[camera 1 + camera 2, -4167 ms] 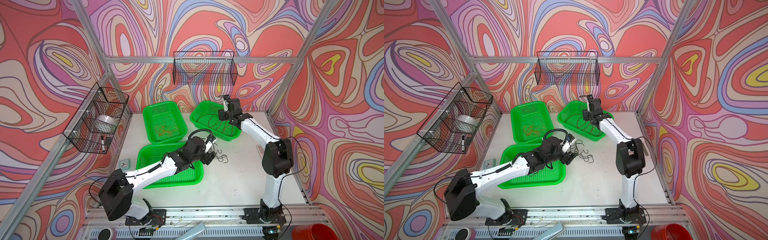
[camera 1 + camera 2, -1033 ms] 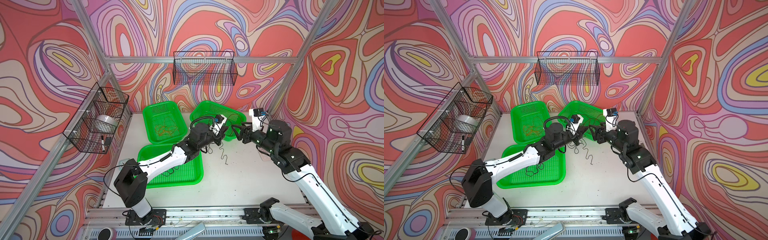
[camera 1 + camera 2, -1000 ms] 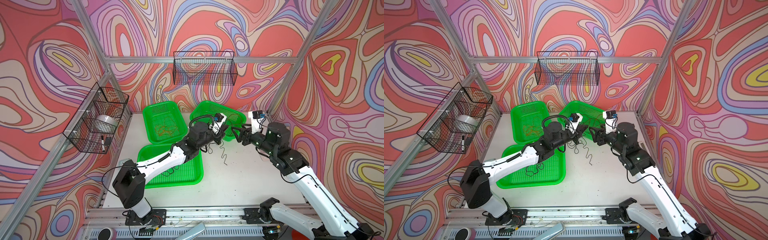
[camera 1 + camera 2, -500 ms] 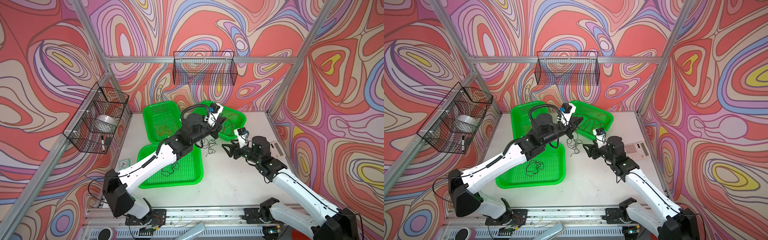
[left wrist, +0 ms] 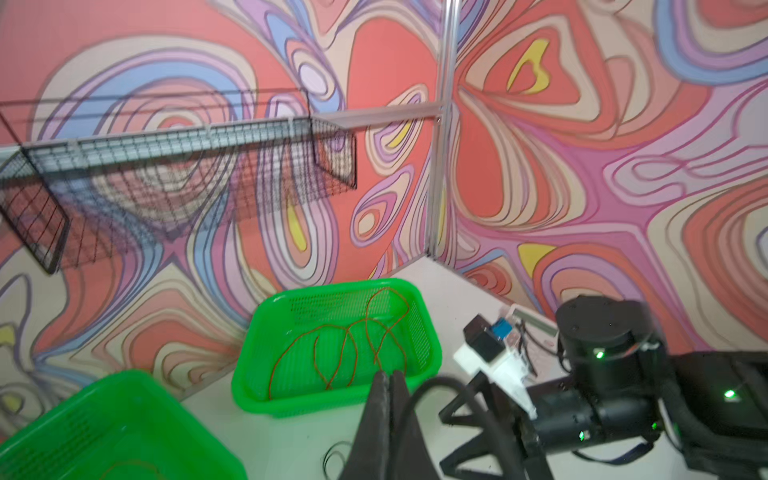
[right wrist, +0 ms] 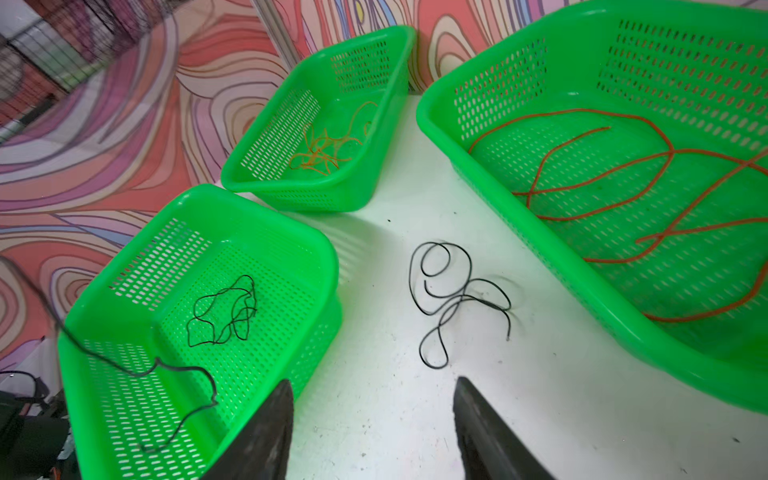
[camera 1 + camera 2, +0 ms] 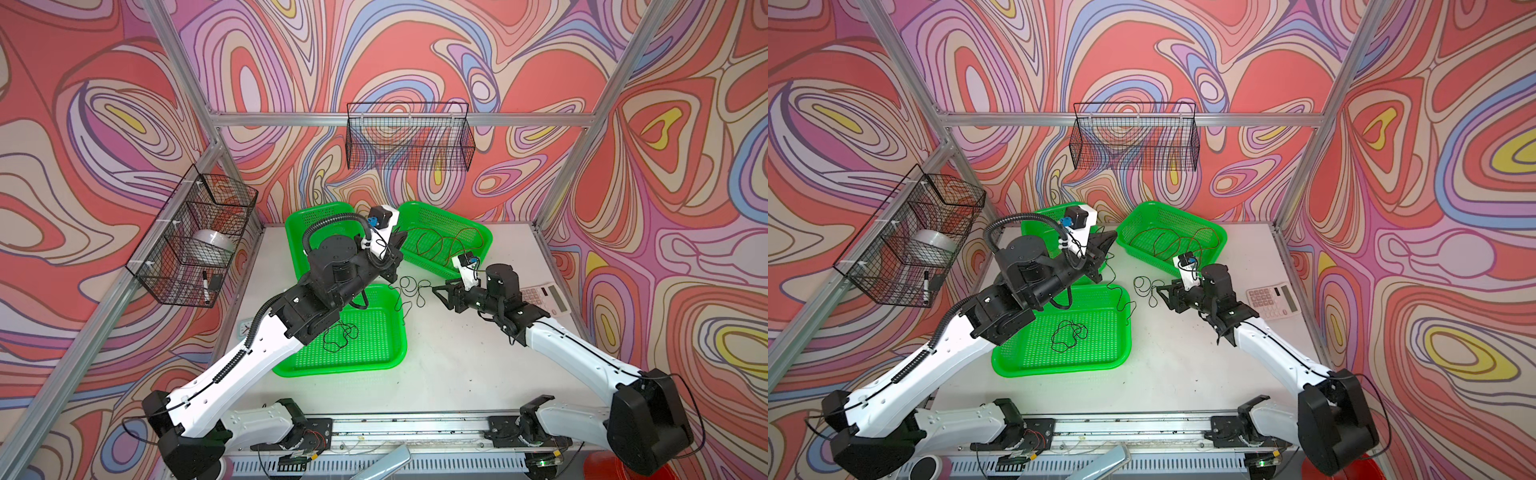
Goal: Untangle the cables
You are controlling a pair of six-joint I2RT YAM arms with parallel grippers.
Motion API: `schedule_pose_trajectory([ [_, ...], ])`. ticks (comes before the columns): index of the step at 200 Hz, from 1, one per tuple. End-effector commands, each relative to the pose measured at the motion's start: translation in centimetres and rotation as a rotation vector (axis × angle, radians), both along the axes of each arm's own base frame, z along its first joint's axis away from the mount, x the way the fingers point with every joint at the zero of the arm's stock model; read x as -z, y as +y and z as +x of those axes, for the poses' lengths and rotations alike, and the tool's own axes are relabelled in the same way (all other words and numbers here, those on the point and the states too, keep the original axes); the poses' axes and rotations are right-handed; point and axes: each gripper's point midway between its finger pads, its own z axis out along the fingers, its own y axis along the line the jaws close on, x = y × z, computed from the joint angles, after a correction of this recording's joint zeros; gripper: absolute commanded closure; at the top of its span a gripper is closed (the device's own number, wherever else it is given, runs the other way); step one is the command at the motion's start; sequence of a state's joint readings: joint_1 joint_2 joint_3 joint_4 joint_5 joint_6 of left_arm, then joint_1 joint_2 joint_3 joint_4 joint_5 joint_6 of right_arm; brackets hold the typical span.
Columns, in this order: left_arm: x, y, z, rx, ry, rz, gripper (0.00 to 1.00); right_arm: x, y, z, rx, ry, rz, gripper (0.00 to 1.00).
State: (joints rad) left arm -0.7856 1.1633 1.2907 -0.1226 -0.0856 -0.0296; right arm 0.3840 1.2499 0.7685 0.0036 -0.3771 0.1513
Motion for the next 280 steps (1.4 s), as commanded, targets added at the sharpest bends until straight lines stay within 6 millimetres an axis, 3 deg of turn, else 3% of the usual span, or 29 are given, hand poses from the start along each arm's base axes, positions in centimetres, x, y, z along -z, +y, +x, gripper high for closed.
schedule_pose_trajectory([
  [1,5.2,4.0,0.8,-0.149,0.125,0.057,1.00,0.4,-1.4,2.8,0.134,0.022,-0.074,0.39],
  [50,17.6,9.9,0.8,-0.309,0.389,0.049,1.00,8.0,-1.7,7.3,0.283,0.277,-0.191,0.53],
  [69,21.6,11.6,0.8,-0.347,0.489,0.031,1.00,10.8,-2.5,7.9,0.352,0.354,-0.242,0.58],
  [92,25.7,13.1,0.7,-0.382,0.619,-0.013,1.00,12.4,-2.6,8.1,0.382,0.380,-0.229,0.61],
  [97,26.5,13.4,0.6,-0.391,0.643,-0.017,0.96,13.6,-2.7,8.0,0.387,0.407,-0.242,0.61],
  [114,28.3,13.9,0.4,-0.406,0.713,-0.028,0.79,14.5,-2.4,8.2,0.385,0.430,-0.241,0.63],
  [131,28.6,13.8,0.3,-0.407,0.731,-0.027,0.39,15.2,-2.2,8.5,0.388,0.435,-0.229,0.63],
  [157,28.0,14.7,0.4,-0.461,0.727,-0.018,0.18,16.1,-1.5,9.0,0.366,0.453,-0.217,0.67],
  [168,27.9,15.4,0.1,-0.490,0.731,0.007,0.01,16.4,-1.3,9.2,0.365,0.458,-0.213,0.67],
  [206,25.8,15.3,0.2,-0.466,0.672,-0.002,0.00,17.3,-0.8,9.8,0.353,0.457,-0.202,0.68],
  [246,25.2,14.1,0.5,-0.398,0.659,-0.004,0.01,17.6,0.2,10.6,0.317,0.455,-0.191,0.73],
  [259,25.1,13.9,0.7,-0.392,0.658,-0.001,0.01,17.6,0.4,10.8,0.308,0.449,-0.188,0.77],
  [280,24.9,13.6,0.9,-0.378,0.652,0.004,0.01,17.2,1.0,10.7,0.266,0.441,-0.180,0.92],
])
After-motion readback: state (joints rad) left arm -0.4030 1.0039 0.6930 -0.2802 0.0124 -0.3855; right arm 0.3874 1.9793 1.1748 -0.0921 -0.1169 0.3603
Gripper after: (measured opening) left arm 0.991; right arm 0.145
